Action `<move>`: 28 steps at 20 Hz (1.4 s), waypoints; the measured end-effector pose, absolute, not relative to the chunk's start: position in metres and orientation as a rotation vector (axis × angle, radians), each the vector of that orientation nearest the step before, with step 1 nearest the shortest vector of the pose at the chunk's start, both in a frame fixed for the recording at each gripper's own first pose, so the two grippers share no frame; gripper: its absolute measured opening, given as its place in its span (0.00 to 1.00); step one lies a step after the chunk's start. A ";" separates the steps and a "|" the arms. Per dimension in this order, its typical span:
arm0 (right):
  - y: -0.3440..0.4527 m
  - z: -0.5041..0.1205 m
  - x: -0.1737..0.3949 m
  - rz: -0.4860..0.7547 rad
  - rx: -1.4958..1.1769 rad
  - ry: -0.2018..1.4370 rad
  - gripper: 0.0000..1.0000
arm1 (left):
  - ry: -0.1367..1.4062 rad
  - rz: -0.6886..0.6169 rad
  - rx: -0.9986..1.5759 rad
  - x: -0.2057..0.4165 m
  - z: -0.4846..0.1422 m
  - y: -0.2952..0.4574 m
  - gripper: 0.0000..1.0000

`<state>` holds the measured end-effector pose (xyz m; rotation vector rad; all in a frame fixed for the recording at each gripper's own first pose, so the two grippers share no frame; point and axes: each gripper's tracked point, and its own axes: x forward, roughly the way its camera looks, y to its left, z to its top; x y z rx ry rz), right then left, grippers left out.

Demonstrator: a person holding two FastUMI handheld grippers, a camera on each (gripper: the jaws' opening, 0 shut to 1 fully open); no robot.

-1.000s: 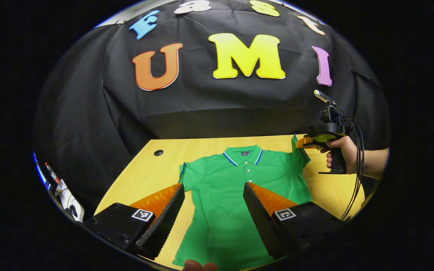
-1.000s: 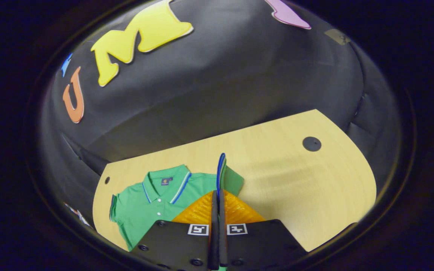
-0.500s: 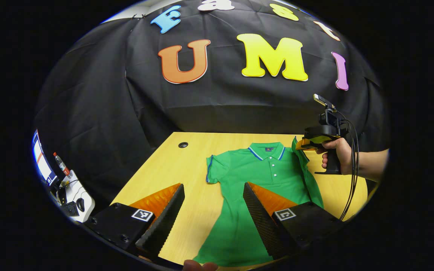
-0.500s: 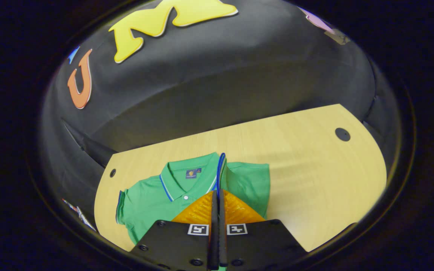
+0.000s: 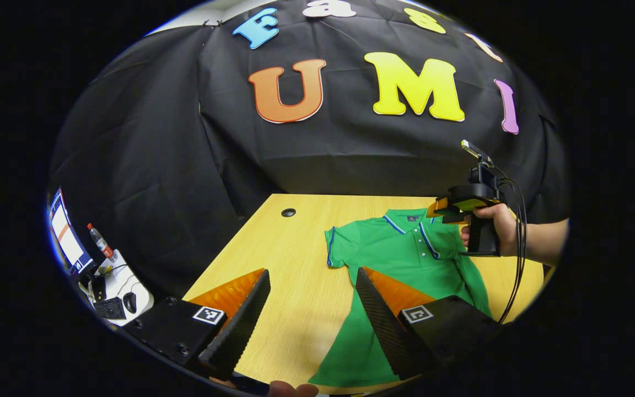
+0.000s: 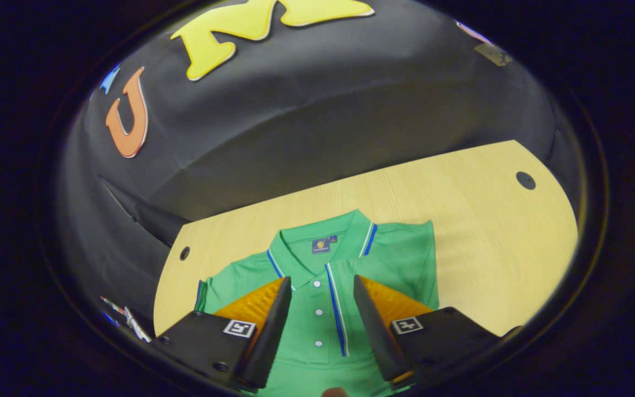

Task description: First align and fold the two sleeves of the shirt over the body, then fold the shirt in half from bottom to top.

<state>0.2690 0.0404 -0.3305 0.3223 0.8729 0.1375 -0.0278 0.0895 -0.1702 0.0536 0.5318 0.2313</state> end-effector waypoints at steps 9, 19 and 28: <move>0.004 -0.253 0.189 0.140 0.218 0.756 0.90 | 0.538 0.090 -0.026 0.005 -0.176 0.081 1.00; -0.076 -0.157 0.094 0.129 0.076 0.587 0.96 | 0.694 -0.044 -0.131 0.081 -0.227 0.088 1.00; -0.118 -0.157 0.029 0.069 0.067 0.626 0.96 | 0.871 -0.134 -0.061 0.145 -0.299 0.106 1.00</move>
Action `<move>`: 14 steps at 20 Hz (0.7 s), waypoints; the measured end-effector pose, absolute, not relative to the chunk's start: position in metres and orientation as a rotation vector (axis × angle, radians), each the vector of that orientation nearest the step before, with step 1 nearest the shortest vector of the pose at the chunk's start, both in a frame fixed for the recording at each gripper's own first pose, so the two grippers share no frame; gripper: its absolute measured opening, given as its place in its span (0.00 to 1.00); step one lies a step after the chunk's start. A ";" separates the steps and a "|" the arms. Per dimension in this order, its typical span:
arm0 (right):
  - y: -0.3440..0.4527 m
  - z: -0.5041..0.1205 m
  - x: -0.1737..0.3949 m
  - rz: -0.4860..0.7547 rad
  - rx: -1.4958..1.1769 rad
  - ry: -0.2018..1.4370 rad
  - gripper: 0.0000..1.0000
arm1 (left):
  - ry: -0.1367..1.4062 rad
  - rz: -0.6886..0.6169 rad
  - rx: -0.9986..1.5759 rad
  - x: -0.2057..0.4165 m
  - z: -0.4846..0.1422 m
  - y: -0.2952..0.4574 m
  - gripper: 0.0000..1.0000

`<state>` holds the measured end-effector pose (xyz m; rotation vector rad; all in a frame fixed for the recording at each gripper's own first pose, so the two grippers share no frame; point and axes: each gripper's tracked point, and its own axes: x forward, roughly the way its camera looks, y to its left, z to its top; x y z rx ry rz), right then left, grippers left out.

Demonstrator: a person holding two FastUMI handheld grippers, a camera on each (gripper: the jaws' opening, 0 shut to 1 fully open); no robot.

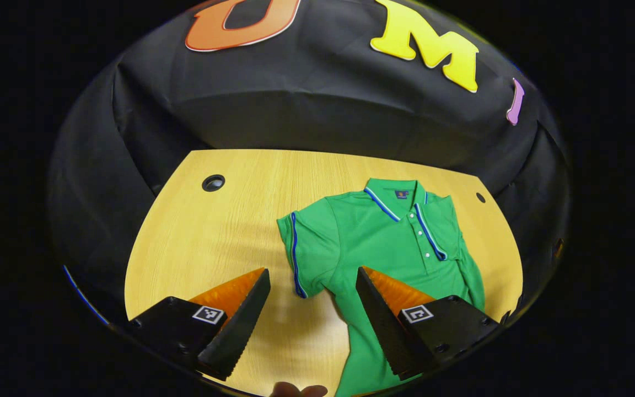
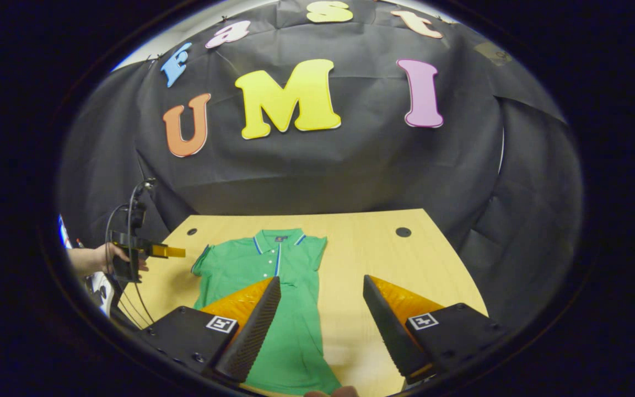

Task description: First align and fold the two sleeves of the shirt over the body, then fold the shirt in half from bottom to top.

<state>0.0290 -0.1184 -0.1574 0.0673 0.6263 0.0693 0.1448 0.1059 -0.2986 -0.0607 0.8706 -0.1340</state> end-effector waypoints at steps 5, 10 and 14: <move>-0.126 -0.178 0.011 0.023 0.116 0.697 0.96 | 0.917 -0.128 -0.057 0.172 -0.341 0.113 1.00; -0.125 -0.191 0.003 0.011 0.116 0.747 0.96 | 0.970 -0.119 -0.059 0.192 -0.371 0.115 0.99; -0.133 -0.196 -0.002 -0.021 0.141 0.767 0.96 | 0.978 -0.130 0.003 0.204 -0.376 0.118 0.89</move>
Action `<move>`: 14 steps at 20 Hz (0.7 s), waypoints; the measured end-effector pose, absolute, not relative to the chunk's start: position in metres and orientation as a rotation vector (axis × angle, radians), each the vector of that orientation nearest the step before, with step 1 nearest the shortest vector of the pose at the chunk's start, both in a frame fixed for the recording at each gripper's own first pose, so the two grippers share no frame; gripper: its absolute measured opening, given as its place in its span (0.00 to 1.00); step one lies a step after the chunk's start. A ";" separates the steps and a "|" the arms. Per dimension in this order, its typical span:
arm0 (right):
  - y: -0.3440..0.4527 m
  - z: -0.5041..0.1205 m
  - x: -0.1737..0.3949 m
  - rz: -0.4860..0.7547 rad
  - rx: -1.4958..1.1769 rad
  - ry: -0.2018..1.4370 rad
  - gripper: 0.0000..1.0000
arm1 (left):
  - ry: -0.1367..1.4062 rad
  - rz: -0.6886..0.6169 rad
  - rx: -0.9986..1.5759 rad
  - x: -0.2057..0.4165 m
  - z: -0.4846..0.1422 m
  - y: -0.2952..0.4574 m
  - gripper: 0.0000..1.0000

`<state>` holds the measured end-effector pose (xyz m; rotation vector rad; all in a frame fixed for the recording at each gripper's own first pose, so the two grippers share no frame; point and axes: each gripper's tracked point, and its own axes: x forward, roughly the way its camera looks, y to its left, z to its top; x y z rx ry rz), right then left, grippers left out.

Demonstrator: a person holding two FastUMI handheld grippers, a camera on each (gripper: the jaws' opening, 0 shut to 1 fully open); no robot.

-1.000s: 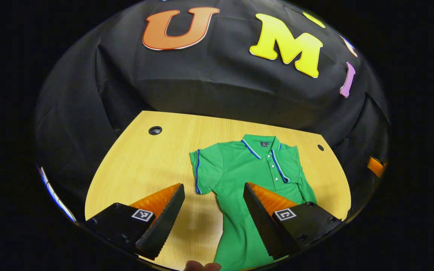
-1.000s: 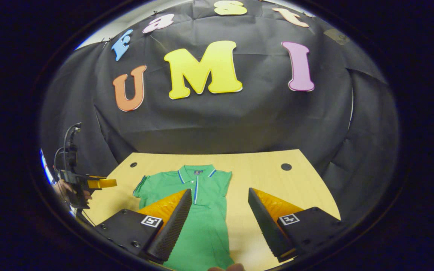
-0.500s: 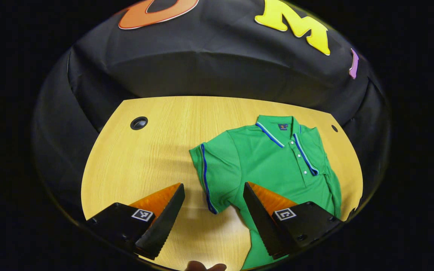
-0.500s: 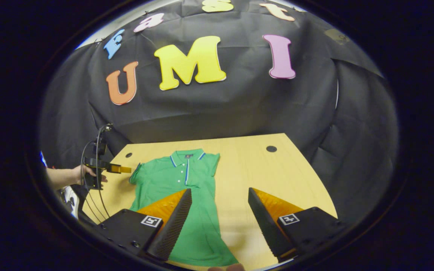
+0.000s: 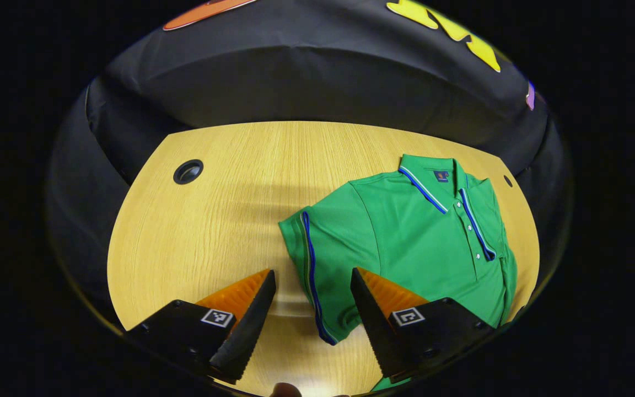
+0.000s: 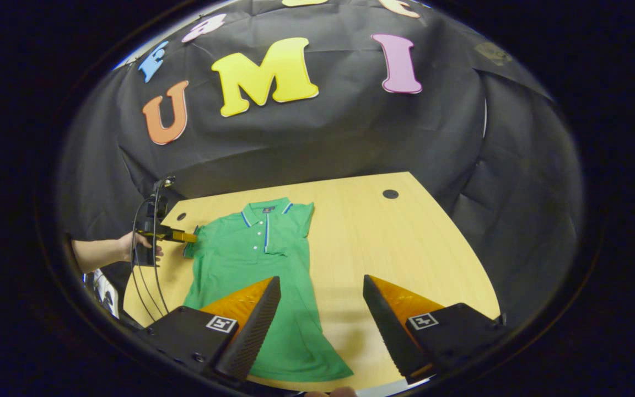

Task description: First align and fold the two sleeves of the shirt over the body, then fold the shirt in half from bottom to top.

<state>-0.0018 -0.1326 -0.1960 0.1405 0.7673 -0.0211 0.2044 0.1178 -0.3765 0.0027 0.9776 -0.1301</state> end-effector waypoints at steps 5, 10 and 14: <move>-0.146 -0.204 -0.010 -0.082 0.189 0.791 0.96 | 0.986 -0.117 0.030 0.214 -0.384 0.119 0.56; -0.159 -0.202 -0.023 -0.148 0.218 0.777 0.96 | 1.045 -0.095 0.031 0.210 -0.393 0.120 0.29; -0.167 -0.199 -0.031 -0.197 0.223 0.756 0.96 | 1.065 -0.109 0.023 0.212 -0.390 0.114 0.04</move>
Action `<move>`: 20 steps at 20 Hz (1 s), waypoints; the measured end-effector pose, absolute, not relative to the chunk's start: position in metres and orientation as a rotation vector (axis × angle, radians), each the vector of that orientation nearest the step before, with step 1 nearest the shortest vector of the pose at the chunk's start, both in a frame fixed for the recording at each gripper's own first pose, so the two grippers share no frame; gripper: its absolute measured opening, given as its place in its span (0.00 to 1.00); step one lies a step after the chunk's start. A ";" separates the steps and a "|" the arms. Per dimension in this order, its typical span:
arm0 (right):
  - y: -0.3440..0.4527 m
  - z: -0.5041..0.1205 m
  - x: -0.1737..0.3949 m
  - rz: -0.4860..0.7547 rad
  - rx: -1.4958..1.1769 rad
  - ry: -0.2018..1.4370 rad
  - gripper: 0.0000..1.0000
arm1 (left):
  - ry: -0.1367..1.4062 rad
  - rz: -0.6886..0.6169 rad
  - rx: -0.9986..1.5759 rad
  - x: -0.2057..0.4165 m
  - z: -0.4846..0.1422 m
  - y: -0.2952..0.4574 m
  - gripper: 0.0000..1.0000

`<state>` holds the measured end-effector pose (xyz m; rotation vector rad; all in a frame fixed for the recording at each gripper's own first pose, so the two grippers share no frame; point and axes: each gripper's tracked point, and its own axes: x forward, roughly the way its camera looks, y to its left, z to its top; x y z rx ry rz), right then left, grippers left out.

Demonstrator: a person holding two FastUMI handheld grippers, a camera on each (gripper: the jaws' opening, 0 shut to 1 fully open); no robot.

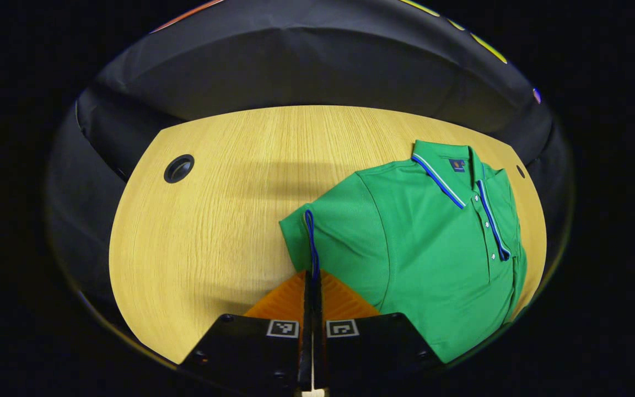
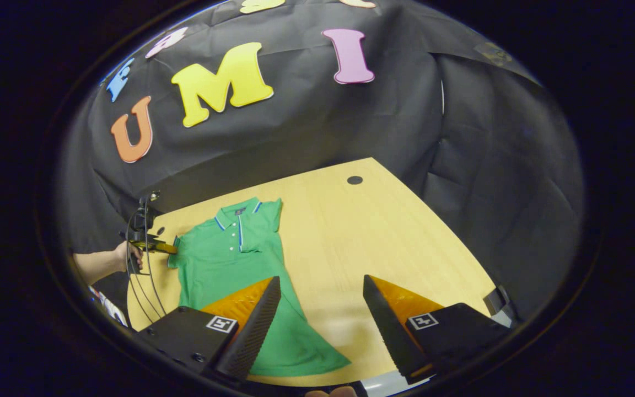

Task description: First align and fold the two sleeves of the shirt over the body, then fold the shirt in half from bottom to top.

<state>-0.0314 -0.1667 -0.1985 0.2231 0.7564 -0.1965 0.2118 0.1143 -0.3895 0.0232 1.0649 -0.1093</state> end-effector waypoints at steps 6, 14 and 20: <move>-0.168 -0.175 -0.041 -0.211 0.223 0.666 0.96 | 1.010 -0.119 0.072 0.220 -0.363 0.106 0.04; -0.167 -0.170 -0.054 -0.181 0.247 0.632 0.96 | 1.066 -0.139 -0.017 0.210 -0.342 0.060 0.03; -0.171 -0.185 -0.056 -0.134 0.277 0.664 0.96 | 1.076 -0.155 -0.040 0.216 -0.325 0.022 0.03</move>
